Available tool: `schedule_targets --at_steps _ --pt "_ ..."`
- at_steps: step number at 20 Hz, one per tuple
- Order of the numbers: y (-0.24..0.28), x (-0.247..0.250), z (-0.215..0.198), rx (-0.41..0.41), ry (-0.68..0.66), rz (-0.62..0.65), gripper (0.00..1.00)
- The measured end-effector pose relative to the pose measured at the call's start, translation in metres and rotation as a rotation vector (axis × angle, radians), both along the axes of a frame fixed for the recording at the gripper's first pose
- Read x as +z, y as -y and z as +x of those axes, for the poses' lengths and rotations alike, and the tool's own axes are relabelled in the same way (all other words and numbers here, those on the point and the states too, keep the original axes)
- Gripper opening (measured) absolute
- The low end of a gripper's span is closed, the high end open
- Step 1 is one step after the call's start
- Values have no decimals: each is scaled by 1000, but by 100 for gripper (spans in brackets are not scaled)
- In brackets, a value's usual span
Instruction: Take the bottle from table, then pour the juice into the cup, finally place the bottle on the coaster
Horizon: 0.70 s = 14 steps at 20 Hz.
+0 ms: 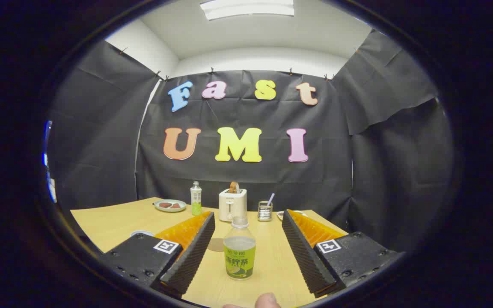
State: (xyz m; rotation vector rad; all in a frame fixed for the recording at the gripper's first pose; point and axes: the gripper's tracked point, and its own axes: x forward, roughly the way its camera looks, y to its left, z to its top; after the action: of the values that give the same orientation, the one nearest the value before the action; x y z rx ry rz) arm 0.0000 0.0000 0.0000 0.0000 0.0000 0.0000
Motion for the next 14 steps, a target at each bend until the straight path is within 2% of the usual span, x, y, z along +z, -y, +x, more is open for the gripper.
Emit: schedule_targets --at_steps 14 --pt "3 -21 11 3 -48 15 100"
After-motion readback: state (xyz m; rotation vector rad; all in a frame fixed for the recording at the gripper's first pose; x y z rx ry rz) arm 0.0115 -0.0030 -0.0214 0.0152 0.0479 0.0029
